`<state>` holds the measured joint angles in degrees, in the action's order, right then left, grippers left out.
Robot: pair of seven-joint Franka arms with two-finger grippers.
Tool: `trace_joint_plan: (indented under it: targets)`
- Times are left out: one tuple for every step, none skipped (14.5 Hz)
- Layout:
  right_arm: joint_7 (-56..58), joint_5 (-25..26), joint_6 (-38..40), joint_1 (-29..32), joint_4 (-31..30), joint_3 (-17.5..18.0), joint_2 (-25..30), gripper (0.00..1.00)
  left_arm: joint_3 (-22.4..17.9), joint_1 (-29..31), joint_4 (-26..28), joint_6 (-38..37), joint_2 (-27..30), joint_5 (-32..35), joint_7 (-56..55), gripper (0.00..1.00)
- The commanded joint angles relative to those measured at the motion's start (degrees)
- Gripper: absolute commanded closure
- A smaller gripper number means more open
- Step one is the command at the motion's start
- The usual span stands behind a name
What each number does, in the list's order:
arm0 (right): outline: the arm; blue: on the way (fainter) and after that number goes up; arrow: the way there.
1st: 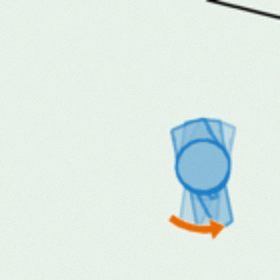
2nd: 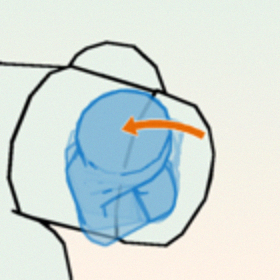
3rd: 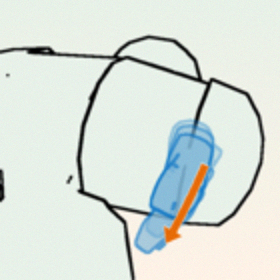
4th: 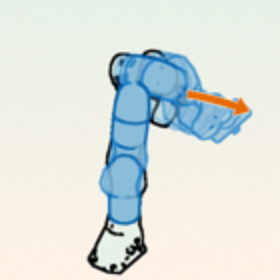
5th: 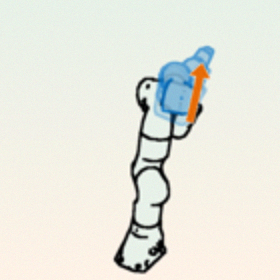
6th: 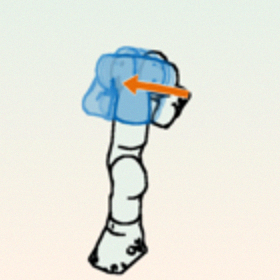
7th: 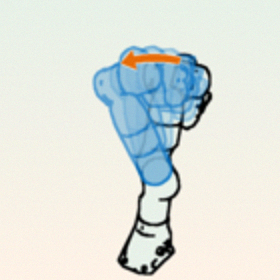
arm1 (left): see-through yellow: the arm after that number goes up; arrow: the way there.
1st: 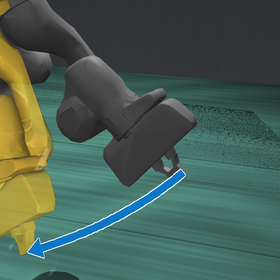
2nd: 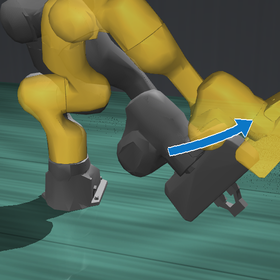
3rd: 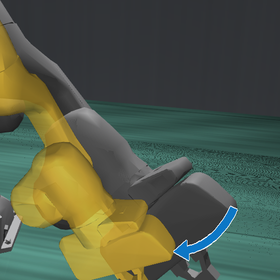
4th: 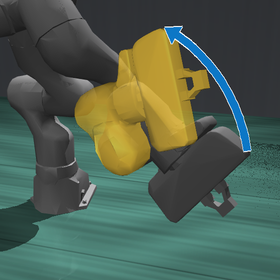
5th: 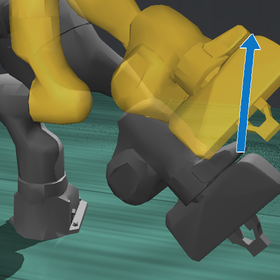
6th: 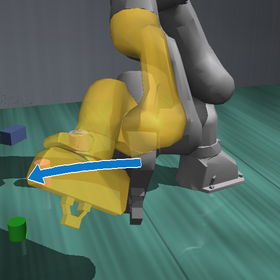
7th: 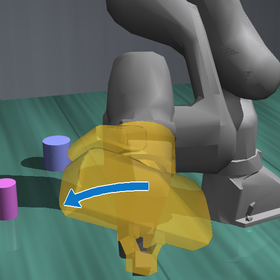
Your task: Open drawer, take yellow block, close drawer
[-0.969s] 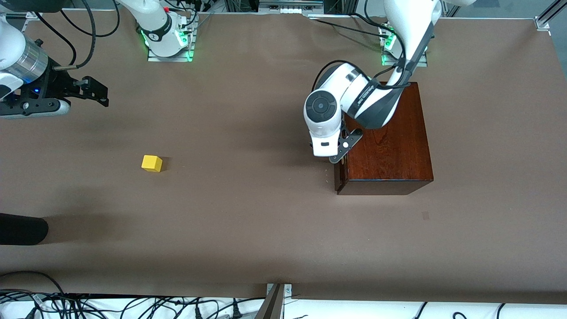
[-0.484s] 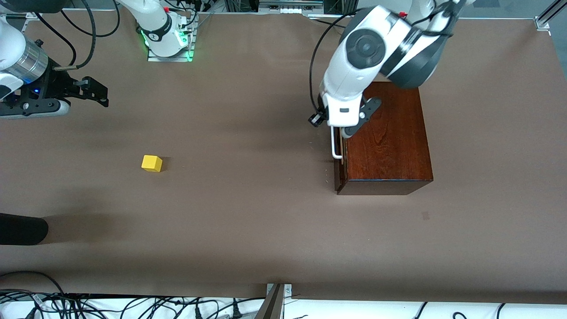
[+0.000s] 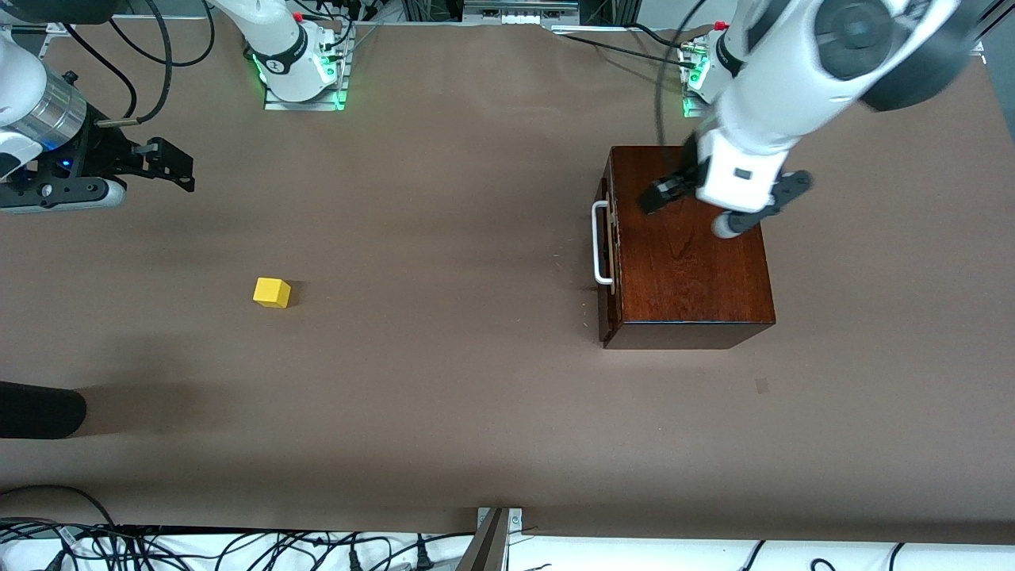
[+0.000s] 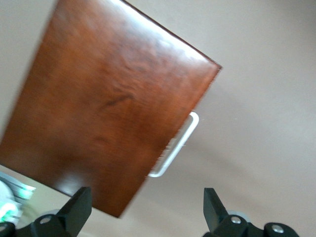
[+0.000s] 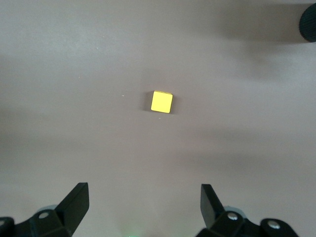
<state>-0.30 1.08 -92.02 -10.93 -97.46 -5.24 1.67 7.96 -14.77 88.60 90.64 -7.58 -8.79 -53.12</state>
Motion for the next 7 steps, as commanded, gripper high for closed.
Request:
trace_joint_plan:
  targets:
    - [0.12, 0.86, -0.17, -0.23, 0.34, 0.15, -0.09, 0.0, -1.27, 3.25, 3.24, -3.53, 4.76, -0.97, 11.16, 0.0]
    - [0.12, 0.86, -0.26, -0.23, 0.34, 0.15, -0.09, 0.0, -2.32, 3.95, 4.12, -3.89, 5.99, -0.79, 14.76, 0.0]
    - [0.12, 0.86, -0.17, -0.23, 0.43, 0.15, 0.0, 0.0, -3.47, 4.31, 5.34, -3.98, 7.57, -0.7, 18.8, 0.0]
    - [0.12, 0.86, -0.17, -0.23, 0.34, 0.23, 0.0, 0.0, -5.04, 4.74, 6.4, -4.24, 8.89, 0.34, 23.72, 0.0]
    - [0.12, 0.86, -0.17, -0.23, 0.43, 0.41, 0.0, 0.0, -5.84, 4.84, 6.76, -4.77, 9.51, 2.09, 28.29, 0.0]
    - [0.38, 0.86, -0.17, -0.23, 0.34, 0.41, 0.08, 0.0, -6.29, 5.27, 7.11, -4.86, 10.04, 3.59, 31.55, 0.0]
    - [0.38, 0.95, -0.09, -0.23, 0.34, 0.41, 0.17, 0.0, -6.29, 6.32, 7.55, -4.86, 10.91, 5.17, 33.68, 0.0]
